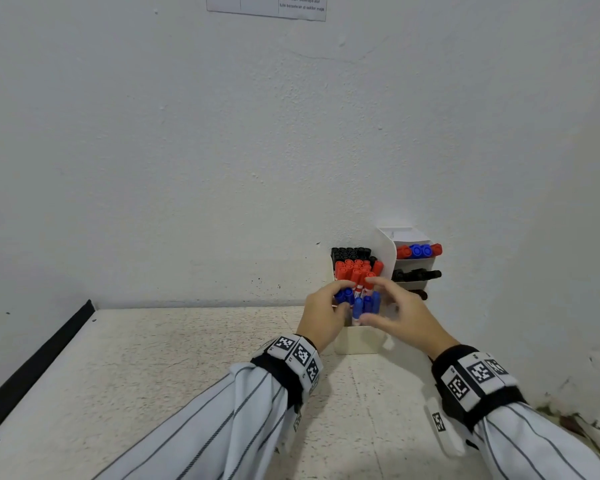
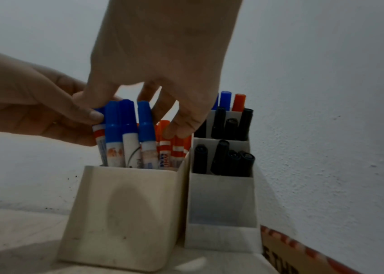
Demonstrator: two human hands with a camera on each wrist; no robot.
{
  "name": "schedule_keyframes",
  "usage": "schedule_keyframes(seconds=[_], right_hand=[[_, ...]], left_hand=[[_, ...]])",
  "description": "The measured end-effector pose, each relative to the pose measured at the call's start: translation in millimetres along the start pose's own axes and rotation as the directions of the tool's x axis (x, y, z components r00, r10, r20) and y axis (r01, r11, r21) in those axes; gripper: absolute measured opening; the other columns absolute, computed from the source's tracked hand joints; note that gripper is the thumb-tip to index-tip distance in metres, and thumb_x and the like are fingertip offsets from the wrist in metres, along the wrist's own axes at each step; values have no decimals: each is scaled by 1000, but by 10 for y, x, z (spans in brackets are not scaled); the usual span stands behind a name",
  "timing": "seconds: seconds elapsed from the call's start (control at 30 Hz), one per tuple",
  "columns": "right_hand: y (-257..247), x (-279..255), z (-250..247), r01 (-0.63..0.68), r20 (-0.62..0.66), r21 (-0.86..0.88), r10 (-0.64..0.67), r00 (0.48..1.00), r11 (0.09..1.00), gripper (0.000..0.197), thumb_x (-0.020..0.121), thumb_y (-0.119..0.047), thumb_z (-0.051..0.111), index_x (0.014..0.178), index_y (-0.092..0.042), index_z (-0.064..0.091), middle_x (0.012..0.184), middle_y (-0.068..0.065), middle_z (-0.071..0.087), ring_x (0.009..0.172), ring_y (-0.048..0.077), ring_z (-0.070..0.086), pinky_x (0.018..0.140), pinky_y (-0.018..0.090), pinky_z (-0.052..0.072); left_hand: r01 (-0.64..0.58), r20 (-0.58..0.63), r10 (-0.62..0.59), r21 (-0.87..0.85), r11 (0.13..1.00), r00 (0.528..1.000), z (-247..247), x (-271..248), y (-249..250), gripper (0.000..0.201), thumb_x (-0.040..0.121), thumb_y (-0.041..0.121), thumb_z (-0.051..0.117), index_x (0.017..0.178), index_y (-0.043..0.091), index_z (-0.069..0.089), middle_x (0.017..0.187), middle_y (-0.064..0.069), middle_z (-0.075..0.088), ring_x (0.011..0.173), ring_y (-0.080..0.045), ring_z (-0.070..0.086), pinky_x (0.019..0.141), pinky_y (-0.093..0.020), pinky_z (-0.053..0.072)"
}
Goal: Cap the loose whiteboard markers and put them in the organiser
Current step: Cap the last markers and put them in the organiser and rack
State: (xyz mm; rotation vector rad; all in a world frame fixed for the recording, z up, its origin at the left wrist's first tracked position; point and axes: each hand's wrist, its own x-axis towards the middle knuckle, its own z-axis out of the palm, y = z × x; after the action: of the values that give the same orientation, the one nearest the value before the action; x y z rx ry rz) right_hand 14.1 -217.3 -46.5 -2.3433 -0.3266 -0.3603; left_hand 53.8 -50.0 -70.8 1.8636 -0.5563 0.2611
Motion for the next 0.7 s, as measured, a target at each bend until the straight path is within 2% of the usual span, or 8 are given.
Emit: schedule_keyframes(seconds=[0.03, 0.1, 0.17, 0.23, 0.33, 0.47, 0.53, 0.7], right_hand=[[-32, 20, 21, 8, 32, -24, -8, 999, 1000, 56, 72, -28, 79, 122, -30, 52, 105, -21, 54, 96, -9, 50, 77, 0, 38], [-55, 66, 72, 15, 64, -70, -11, 998, 997, 44, 72, -24, 79, 112, -24, 60, 97, -19, 55, 88, -8, 51, 75, 3, 39], [-64, 93, 101, 18, 27, -88, -16, 1000, 996, 25, 77, -14, 74, 100, -18, 65, 84, -17, 57, 77, -4, 52, 73, 13, 41], [-50, 112, 98, 32, -71, -94, -38, 997, 995, 18, 79, -5, 70, 96, -10, 67, 79, -8, 58, 72, 0, 53, 73, 21, 47], [-38, 113, 36, 54, -233, -112, -79, 969, 992, 16, 81, 0, 67, 95, -7, 65, 83, -4, 59, 74, -2, 52, 71, 3, 41], [-66, 92, -8, 25, -31, -91, -27, 999, 996, 30, 82, 2, 64, 106, -15, 59, 89, -10, 57, 80, -3, 52, 69, -2, 37], [-78, 97, 1, 0, -5, -80, 0, 1000, 997, 33, 80, 0, 66, 108, -16, 57, 91, -11, 56, 80, -4, 52, 68, -1, 38], [-58, 128, 39, -54, 55, -48, 57, 997, 997, 43, 80, 10, 59, 114, -16, 56, 104, -3, 56, 92, 9, 55, 70, 3, 42]], left_hand=[[-14, 6, 14, -5, 1000, 1000, 0, -2, 12, 40, 82, -8, 55, 114, 15, 62, 101, 3, 63, 85, -5, 57, 75, -2, 43], [-29, -3, 29, 1, 1000, 1000, -7, 7, 20, 40, 79, -9, 56, 111, 13, 63, 101, 2, 63, 88, -7, 56, 77, -3, 43], [-24, -28, 24, 10, 1000, 999, -13, 22, 21, 38, 79, -10, 57, 109, 12, 65, 104, -4, 66, 89, -9, 57, 76, -1, 42], [-37, -51, 38, 21, 999, 998, -20, 28, 35, 38, 80, -9, 56, 110, 12, 66, 107, -7, 66, 91, -8, 56, 77, -1, 40], [-95, -12, 96, 68, 993, 995, -26, 11, 51, 41, 82, -11, 52, 114, 11, 65, 112, -5, 64, 94, -6, 53, 79, 2, 36], [-62, 108, 55, 58, 996, 993, -2, -35, 54, 45, 82, -12, 51, 121, 8, 60, 116, -7, 61, 99, -6, 51, 79, 6, 34], [-25, 113, 22, 27, 999, 993, 9, -50, 51, 44, 80, -9, 57, 121, 7, 58, 113, -8, 63, 93, -7, 53, 76, 4, 37], [88, 128, -87, -7, 996, 988, 29, -60, 32, 38, 81, 0, 64, 117, 7, 56, 100, -2, 59, 86, -9, 55, 70, 0, 40]])
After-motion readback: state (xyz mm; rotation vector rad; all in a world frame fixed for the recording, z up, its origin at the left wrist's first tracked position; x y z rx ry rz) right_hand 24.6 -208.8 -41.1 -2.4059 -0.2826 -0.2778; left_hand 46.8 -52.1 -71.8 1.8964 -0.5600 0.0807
